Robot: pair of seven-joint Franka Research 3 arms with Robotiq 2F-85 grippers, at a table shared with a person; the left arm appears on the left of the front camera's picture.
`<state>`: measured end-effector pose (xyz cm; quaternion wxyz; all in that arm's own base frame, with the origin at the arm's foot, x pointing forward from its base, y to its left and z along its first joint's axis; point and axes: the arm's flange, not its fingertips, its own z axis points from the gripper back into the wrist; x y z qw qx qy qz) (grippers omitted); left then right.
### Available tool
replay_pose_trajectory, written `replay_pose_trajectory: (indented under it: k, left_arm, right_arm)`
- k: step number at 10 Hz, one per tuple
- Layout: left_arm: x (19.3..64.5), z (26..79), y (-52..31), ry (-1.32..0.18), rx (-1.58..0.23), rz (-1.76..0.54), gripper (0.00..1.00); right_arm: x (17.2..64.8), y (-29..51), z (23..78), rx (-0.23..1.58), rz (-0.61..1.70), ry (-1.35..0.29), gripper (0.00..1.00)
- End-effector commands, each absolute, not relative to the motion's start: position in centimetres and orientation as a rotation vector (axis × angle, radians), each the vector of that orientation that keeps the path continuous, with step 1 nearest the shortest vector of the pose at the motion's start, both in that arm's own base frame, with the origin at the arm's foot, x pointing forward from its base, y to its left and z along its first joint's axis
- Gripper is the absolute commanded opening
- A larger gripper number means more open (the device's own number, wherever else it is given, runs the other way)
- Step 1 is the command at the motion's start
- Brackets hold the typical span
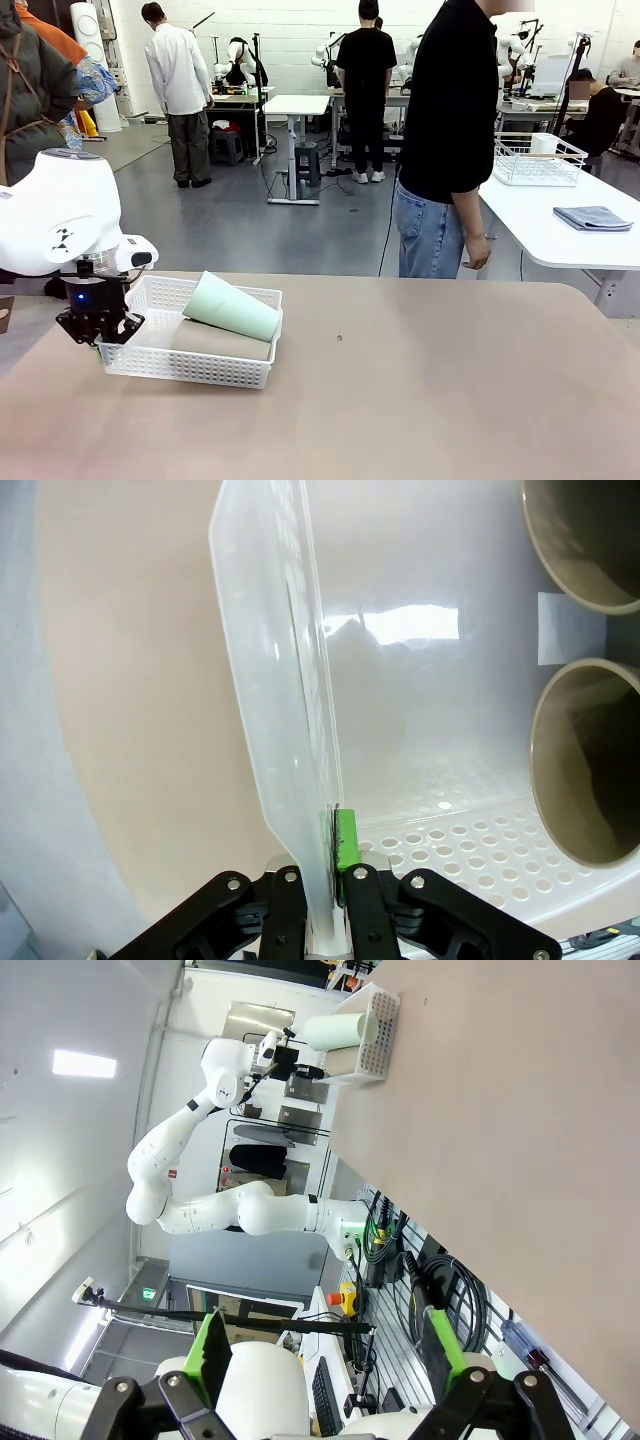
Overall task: Clean and organize the cups into the basket.
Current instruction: Move the Organizing basket back to the left side of the table.
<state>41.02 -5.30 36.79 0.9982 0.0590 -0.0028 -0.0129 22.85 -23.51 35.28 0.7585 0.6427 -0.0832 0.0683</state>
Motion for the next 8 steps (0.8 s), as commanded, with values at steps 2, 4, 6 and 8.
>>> replay_pose_trajectory:
  k: [2,4,6,8]
  left_arm:
    - [41.7,36.6,0.3,-0.043,0.152,-0.08,0.06]
    - [42.2,36.4,2.9,-0.104,0.197,-0.07,0.06]
    - [43.7,34.8,4.7,-0.065,0.197,-0.015,0.06]
    - [45.1,33.1,6.2,-0.019,0.194,0.039,0.06]
  right_arm:
    - [23.0,-23.4,35.3,1.389,0.149,-0.18,1.0]
    - [23.0,-23.4,35.3,1.389,0.149,-0.18,1.0]
    - [23.0,-23.4,35.3,1.389,0.149,-0.18,1.0]
    - [23.0,-23.4,35.3,1.389,0.149,-0.18,1.0]
